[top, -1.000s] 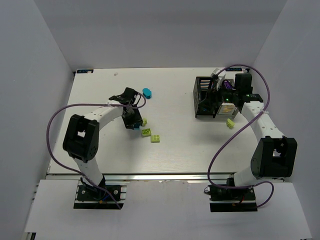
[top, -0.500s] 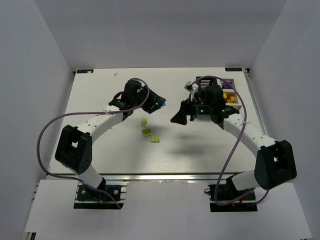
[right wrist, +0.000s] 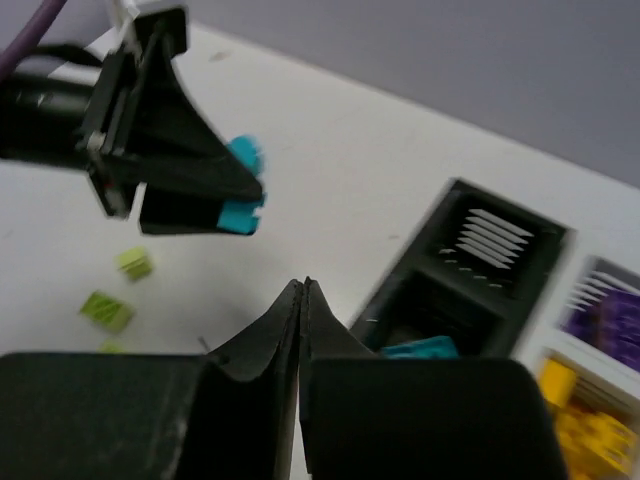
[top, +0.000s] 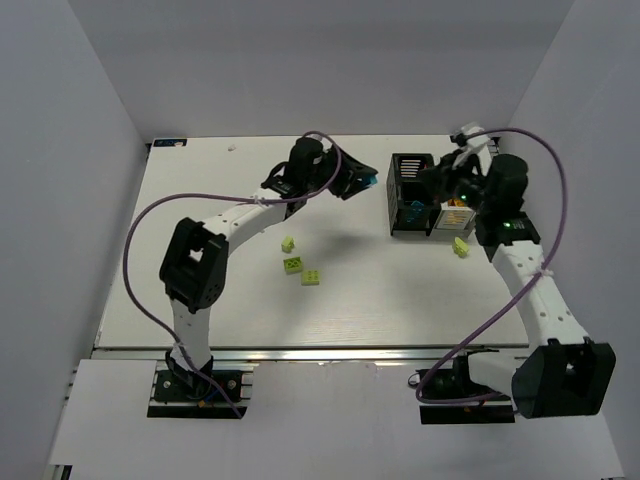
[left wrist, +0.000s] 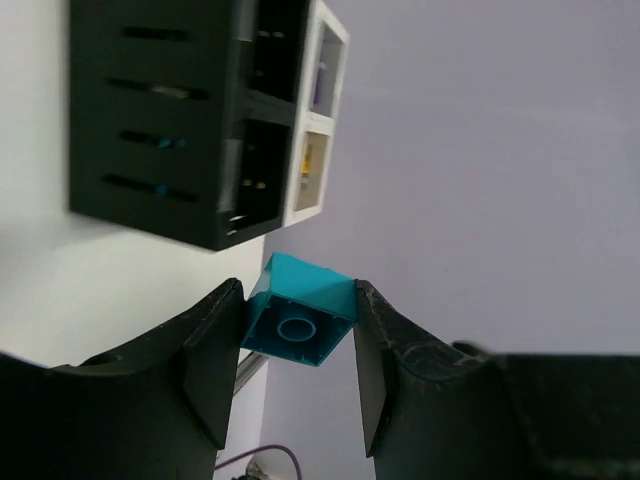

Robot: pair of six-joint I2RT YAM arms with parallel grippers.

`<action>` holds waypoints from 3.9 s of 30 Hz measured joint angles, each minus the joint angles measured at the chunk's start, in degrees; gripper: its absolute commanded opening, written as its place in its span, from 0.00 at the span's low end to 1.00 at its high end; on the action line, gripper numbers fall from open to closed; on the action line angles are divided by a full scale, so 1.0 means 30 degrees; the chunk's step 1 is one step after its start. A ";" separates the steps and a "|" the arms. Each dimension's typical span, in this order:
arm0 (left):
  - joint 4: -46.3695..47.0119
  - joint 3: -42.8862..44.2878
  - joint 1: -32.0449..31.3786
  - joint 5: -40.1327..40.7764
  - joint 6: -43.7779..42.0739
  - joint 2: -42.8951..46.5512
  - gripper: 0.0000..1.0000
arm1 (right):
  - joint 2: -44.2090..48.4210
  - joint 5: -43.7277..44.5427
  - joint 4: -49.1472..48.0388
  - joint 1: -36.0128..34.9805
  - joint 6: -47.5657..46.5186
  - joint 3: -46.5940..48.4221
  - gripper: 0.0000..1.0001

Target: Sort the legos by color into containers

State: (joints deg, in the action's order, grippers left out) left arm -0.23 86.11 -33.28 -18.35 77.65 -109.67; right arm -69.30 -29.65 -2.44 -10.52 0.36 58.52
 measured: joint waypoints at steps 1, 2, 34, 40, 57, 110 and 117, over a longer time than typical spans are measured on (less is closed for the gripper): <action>0.0444 0.0743 -0.0233 -0.0211 -0.0146 -0.0670 0.17 | 0.0554 0.0364 -0.0240 0.1093 -0.0168 0.0000 0.00; 0.0860 0.1523 -0.0495 -0.0423 -0.0342 -0.1392 0.17 | 0.1005 0.0648 -0.0423 0.1894 -0.0328 0.0000 0.00; -0.2412 1.5234 -0.3679 0.4488 -1.0688 -1.1140 0.42 | 0.2346 -0.0765 -0.0160 0.5821 -0.0721 -0.1763 0.07; -0.2601 1.5293 -0.3840 0.4852 -1.1176 -1.1169 0.56 | 0.2353 -0.0860 -0.0117 0.5989 -0.0692 -0.1982 0.08; -0.2667 1.5533 -0.3854 0.5479 -1.1424 -1.1060 0.46 | 0.1923 -0.2951 0.0022 0.6011 -0.1596 -0.1974 0.53; -1.1081 -1.3661 0.3410 1.2954 -0.7854 2.1230 0.84 | -2.8086 1.0848 0.4116 -0.9158 0.0262 2.5769 0.73; -1.1213 -1.3661 0.3410 1.2968 -0.7446 2.1624 0.84 | -2.8283 1.0768 0.3861 -0.9158 0.0189 2.5769 0.27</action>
State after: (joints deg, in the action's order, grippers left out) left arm -33.87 45.12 -23.05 20.56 55.31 -44.80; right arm -154.15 2.66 9.15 -38.00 0.93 135.83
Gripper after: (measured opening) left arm 0.838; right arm 0.526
